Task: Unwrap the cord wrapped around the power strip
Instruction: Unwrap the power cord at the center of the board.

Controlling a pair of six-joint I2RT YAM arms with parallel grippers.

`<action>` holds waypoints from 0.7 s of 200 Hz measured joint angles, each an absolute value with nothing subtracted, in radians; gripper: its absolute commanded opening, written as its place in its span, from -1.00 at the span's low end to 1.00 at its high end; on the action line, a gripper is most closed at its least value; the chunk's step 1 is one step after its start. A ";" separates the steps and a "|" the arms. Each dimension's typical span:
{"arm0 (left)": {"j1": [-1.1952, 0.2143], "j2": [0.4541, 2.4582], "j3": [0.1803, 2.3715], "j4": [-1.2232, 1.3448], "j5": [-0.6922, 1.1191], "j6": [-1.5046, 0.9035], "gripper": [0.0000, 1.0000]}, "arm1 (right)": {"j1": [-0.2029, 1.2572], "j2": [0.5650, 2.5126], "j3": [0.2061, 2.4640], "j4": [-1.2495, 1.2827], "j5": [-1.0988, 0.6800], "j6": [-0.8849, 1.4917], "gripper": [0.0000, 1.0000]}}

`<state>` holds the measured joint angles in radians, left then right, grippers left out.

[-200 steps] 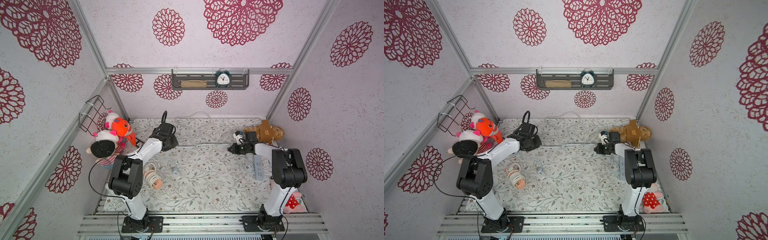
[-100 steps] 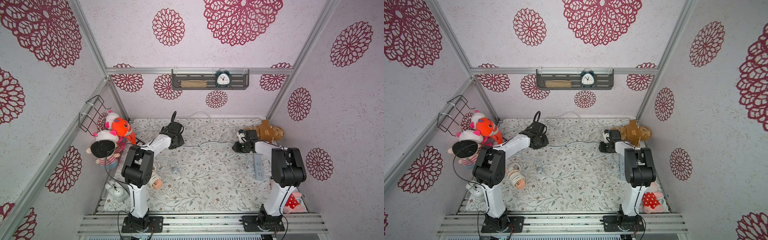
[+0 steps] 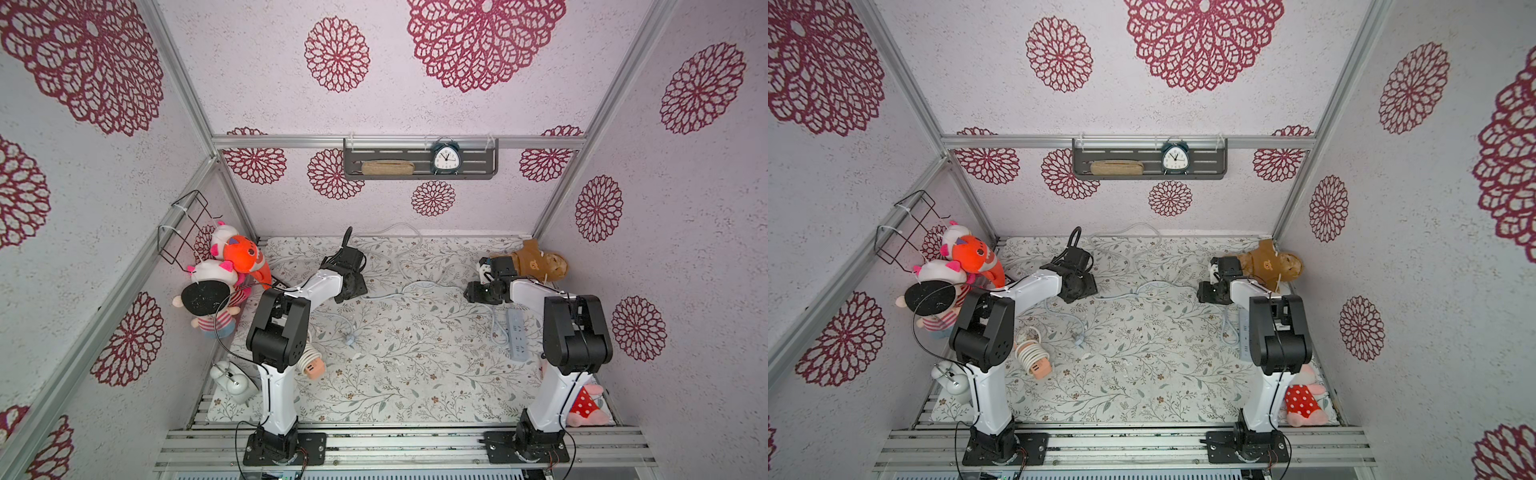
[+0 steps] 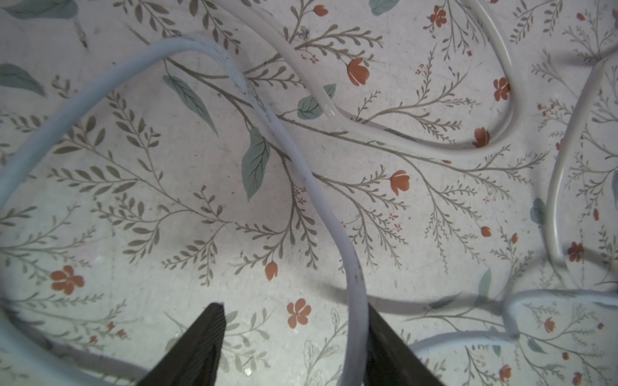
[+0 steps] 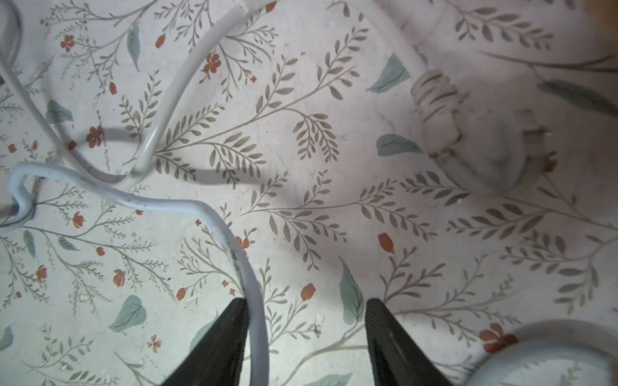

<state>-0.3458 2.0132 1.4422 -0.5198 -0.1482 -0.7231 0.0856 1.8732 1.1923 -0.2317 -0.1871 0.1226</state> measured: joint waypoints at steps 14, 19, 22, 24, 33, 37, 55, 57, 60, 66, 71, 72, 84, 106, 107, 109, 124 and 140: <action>-0.347 1.994 1.439 -0.524 -0.149 -0.722 0.55 | 0.093 1.864 1.206 -0.253 -0.188 0.119 0.37; -0.348 1.985 1.439 -0.524 -0.149 -0.720 0.57 | 0.094 1.858 1.212 -0.263 -0.189 0.120 0.39; -0.349 1.978 1.439 -0.523 -0.149 -0.720 0.58 | 0.095 1.855 1.216 -0.267 -0.189 0.116 0.39; -0.349 1.973 1.439 -0.523 -0.149 -0.719 0.59 | 0.096 1.853 1.217 -0.268 -0.189 0.115 0.39; -0.352 1.953 1.440 -0.524 -0.150 -0.714 0.61 | 0.098 1.838 1.229 -0.282 -0.191 0.115 0.40; -0.353 1.944 1.441 -0.524 -0.151 -0.714 0.62 | 0.099 1.831 1.234 -0.288 -0.192 0.114 0.40; -0.358 1.912 1.451 -0.529 -0.160 -0.704 0.69 | 0.101 1.794 1.259 -0.315 -0.193 0.113 0.39; -0.358 1.909 1.452 -0.530 -0.162 -0.704 0.69 | 0.101 1.792 1.261 -0.317 -0.193 0.113 0.39; -0.359 1.905 1.454 -0.530 -0.163 -0.701 0.71 | 0.102 1.786 1.267 -0.323 -0.192 0.113 0.38; -0.360 1.897 1.459 -0.533 -0.167 -0.698 0.73 | 0.102 1.776 1.276 -0.331 -0.189 0.112 0.36; -0.361 1.891 1.462 -0.536 -0.170 -0.696 0.74 | 0.102 1.769 1.282 -0.339 -0.187 0.111 0.35; -0.361 1.890 1.462 -0.537 -0.170 -0.695 0.74 | 0.102 1.768 1.283 -0.340 -0.186 0.110 0.35; -0.363 1.880 1.472 -0.546 -0.172 -0.687 0.77 | 0.106 1.744 1.284 -0.358 -0.179 0.104 0.30; -0.363 1.859 1.476 -0.558 -0.182 -0.675 0.81 | 0.107 1.694 1.258 -0.392 -0.165 0.093 0.22; -0.363 1.858 1.476 -0.558 -0.182 -0.675 0.81 | 0.107 1.691 1.256 -0.393 -0.163 0.094 0.21; -0.363 1.857 1.476 -0.560 -0.184 -0.673 0.82 | 0.108 1.688 1.254 -0.396 -0.162 0.095 0.21; -0.363 1.847 1.477 -0.570 -0.195 -0.663 0.83 | 0.108 1.663 1.243 -0.430 -0.150 0.086 0.20; -0.363 1.840 1.482 -0.591 -0.205 -0.653 0.83 | 0.114 1.651 1.243 -0.449 -0.137 0.086 0.20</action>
